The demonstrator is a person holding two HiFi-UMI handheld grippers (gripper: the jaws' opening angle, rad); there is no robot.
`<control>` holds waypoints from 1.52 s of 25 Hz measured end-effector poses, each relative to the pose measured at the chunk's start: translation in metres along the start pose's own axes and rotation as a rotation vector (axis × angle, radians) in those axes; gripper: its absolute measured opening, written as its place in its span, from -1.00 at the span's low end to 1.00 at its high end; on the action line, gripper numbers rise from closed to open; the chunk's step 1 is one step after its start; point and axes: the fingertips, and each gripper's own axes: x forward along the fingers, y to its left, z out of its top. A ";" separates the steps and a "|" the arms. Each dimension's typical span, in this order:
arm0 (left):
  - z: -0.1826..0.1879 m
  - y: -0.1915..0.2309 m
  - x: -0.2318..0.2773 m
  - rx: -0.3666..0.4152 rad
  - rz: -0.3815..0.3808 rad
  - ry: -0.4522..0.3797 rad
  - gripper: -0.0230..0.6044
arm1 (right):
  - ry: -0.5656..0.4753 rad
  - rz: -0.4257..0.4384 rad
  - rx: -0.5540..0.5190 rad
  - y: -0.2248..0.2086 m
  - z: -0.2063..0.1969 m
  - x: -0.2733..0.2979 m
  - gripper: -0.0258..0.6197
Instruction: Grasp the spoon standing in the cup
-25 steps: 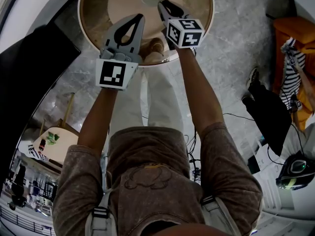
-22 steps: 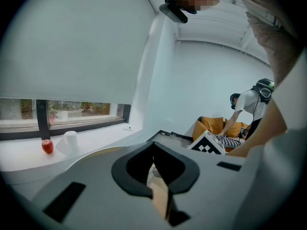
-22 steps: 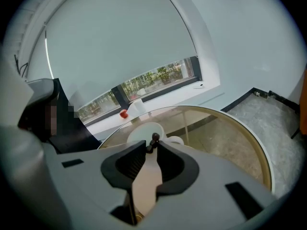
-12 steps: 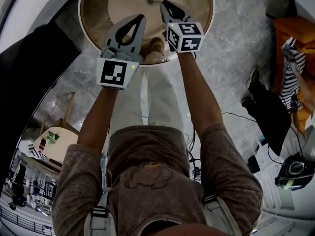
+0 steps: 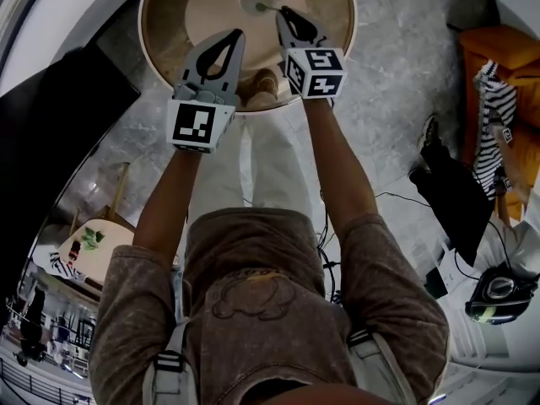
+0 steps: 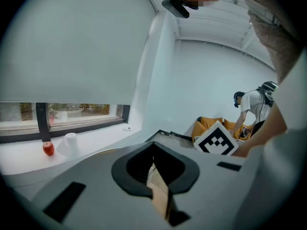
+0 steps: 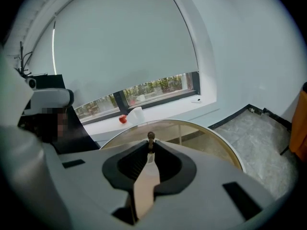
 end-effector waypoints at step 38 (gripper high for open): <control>0.197 -0.057 -0.106 0.038 -0.054 -0.101 -0.87 | -0.305 0.094 -0.159 0.117 0.208 -0.229 -0.73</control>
